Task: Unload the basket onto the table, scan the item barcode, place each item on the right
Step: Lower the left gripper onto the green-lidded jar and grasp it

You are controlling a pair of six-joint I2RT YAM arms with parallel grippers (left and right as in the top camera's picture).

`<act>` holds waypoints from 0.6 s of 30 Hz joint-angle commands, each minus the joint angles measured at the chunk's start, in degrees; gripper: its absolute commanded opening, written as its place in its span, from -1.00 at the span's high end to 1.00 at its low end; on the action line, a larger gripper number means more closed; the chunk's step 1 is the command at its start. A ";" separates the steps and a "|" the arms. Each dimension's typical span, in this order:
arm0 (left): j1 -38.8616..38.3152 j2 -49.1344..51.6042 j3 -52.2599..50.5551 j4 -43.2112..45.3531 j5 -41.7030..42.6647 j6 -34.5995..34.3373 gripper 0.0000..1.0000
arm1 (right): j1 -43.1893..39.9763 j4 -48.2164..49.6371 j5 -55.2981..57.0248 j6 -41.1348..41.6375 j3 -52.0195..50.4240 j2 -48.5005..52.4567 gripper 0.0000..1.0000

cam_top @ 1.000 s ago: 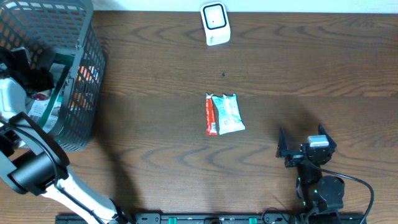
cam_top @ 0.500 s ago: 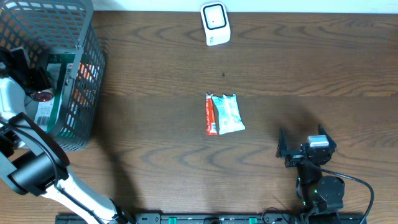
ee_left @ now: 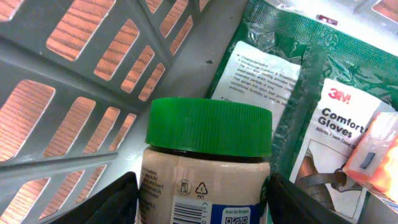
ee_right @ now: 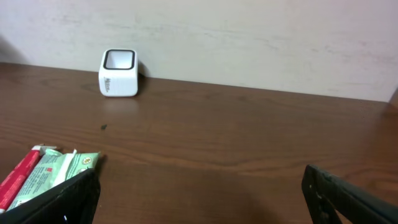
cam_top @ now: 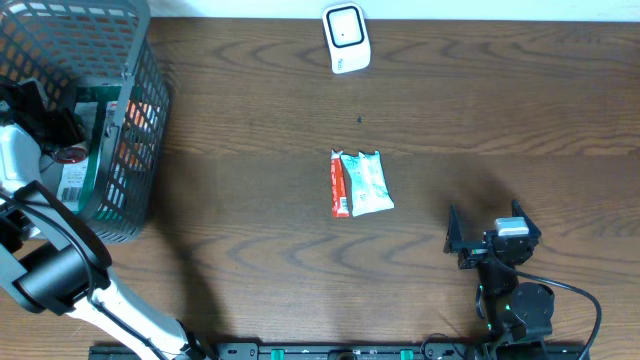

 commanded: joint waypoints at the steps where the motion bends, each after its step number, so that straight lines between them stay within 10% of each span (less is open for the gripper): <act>1: -0.17 3.65 -1.55 -1.44 0.09 -1.75 -0.31 | 0.22 -0.22 0.28 -0.11 -0.04 -0.24 -0.98; 18: -0.17 3.65 -1.57 -2.69 -0.11 -1.77 -0.37 | 0.22 -0.22 0.28 -0.11 -0.04 -0.24 -0.98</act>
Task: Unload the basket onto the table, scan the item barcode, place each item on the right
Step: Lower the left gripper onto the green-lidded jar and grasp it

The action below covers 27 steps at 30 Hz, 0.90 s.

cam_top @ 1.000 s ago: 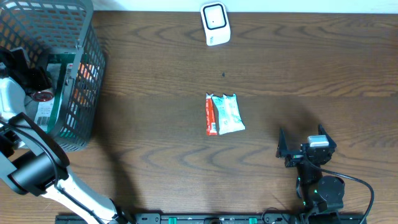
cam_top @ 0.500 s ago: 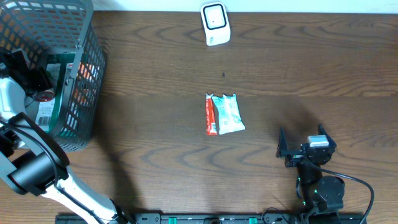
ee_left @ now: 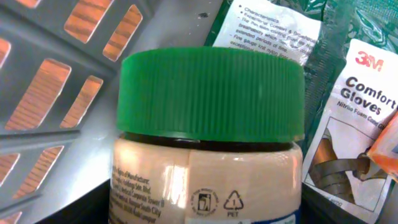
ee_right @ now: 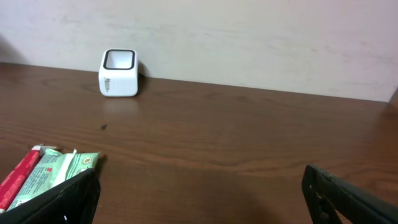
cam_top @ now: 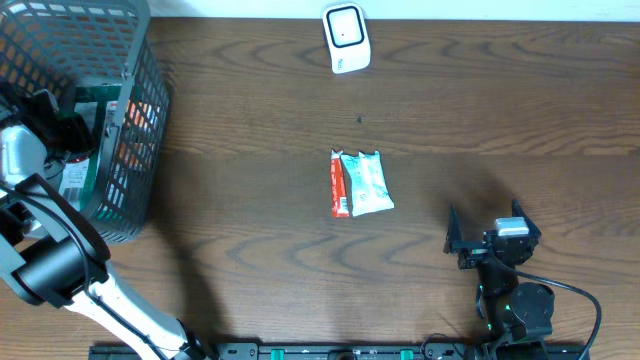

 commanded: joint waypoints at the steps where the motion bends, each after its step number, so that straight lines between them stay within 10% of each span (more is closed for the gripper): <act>1: 0.02 1.22 -0.92 -0.72 -0.31 -0.59 -0.33 | 0.22 -0.22 0.31 -0.09 -0.04 -0.24 -0.98; 27: -2.91 -42.42 2.10 -7.96 6.56 -24.28 -0.24 | 0.24 -0.24 0.31 -0.09 -0.04 -0.24 -0.98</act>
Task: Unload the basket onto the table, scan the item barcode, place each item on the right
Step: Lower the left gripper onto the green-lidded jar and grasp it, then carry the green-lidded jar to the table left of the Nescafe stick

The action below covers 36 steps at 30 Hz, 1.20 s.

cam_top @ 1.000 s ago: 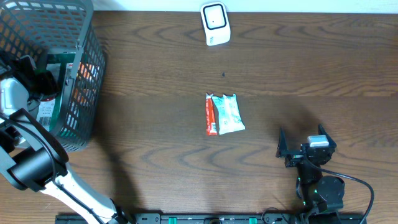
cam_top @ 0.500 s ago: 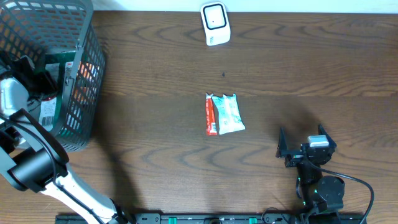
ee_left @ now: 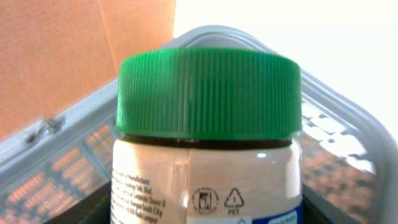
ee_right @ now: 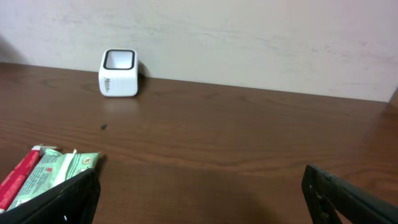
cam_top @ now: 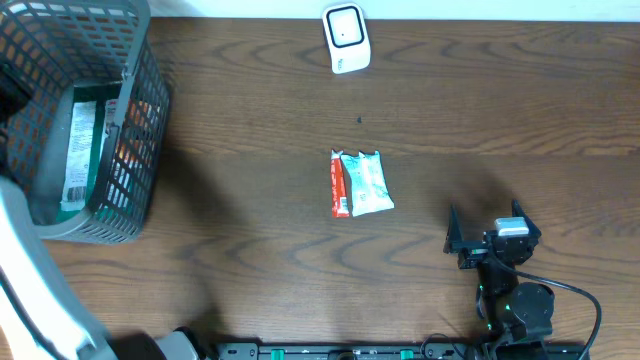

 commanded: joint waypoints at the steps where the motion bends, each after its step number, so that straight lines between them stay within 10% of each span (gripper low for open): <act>1: -3.61 -6.99 0.96 -7.61 5.88 -8.22 -0.24 | 0.22 -0.22 0.31 -0.11 -0.04 -0.24 -0.99; 12: -29.42 -13.20 -4.85 -22.97 5.29 -9.22 -0.24 | 0.22 -0.24 0.33 -0.11 -0.04 -0.24 -0.98; 23: -57.18 -0.55 -22.64 -16.65 -3.50 -12.68 -0.23 | 0.22 -0.22 0.33 -0.09 -0.04 -0.24 -0.99; 36: -66.49 19.30 -24.98 -4.52 -5.18 -18.47 -0.24 | 0.22 -0.22 0.31 -0.11 -0.04 -0.24 -0.99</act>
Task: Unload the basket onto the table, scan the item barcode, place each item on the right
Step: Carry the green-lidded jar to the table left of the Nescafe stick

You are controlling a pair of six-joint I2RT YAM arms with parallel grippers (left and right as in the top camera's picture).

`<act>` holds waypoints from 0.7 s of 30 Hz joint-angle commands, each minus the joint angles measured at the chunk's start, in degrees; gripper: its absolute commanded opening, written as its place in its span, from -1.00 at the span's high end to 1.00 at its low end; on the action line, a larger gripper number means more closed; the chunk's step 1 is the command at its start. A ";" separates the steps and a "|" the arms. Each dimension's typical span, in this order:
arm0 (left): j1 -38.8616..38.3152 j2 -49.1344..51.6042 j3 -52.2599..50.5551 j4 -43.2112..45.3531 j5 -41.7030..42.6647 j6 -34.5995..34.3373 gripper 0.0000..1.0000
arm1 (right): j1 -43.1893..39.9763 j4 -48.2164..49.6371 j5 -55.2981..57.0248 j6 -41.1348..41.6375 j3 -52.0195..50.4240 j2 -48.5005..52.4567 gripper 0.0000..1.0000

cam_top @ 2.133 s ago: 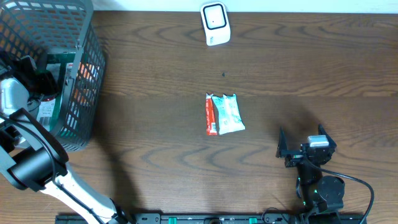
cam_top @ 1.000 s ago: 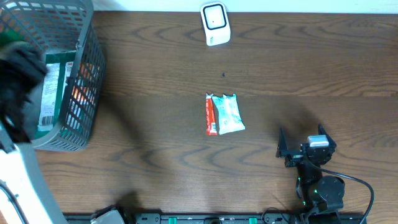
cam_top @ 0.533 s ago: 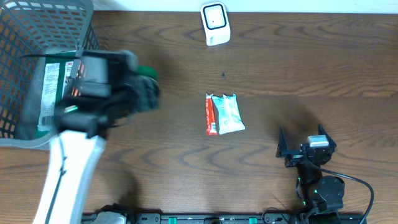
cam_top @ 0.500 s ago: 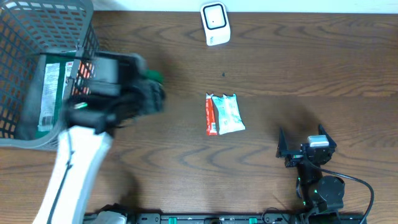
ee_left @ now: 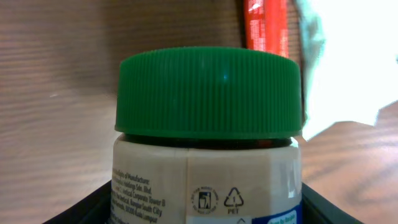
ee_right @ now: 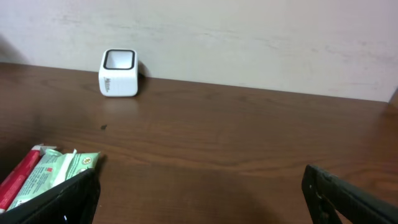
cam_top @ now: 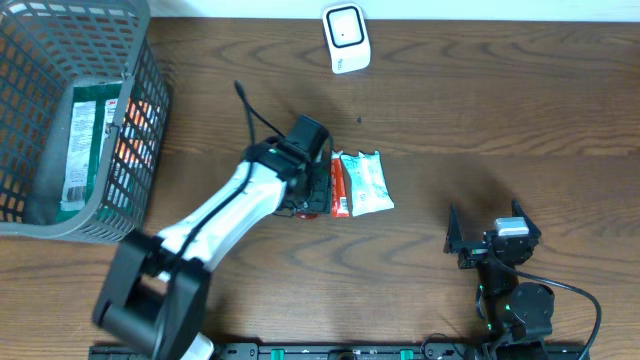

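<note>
A jar with a green ribbed lid (ee_left: 208, 93) and a beige label fills the left wrist view. My left gripper (ee_left: 205, 214) is shut on its body, a black finger (ee_left: 78, 208) showing at each side. In the overhead view the left gripper (cam_top: 306, 190) is at the table's middle, just left of a red packet (cam_top: 339, 185), and the jar is mostly hidden under it. The white scanner (cam_top: 345, 38) stands at the far edge, well away from the jar. My right gripper (ee_right: 202, 193) rests open and empty at the near right (cam_top: 490, 240).
A green-and-white packet (cam_top: 367, 183) lies against the red packet's right side. The grey wire basket (cam_top: 135, 110) stands at the far left with a glove packet (cam_top: 80, 140) inside. A pale wall runs behind the scanner (ee_right: 118, 73).
My left gripper, then at the basket's rim with the jar, is now over the table's middle beside the red packet, with the jar in it. The right arm has not moved.
My left gripper stood open around the green-lidded jar down in the basket. It was then tight against the jar's sides. Then it held the jar up at the basket's rim, and now the jar is at the table's middle beside the packets.
</note>
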 commanded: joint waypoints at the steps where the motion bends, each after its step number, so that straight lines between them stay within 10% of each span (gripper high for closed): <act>1: -0.24 2.97 0.22 1.51 -1.81 -2.73 -0.23 | 0.22 -0.24 0.33 -0.11 -0.04 -0.24 -0.99; 21: -0.33 3.28 1.49 2.56 0.74 -2.58 -0.77 | 0.22 -0.22 0.33 -0.09 -0.04 -0.24 -0.98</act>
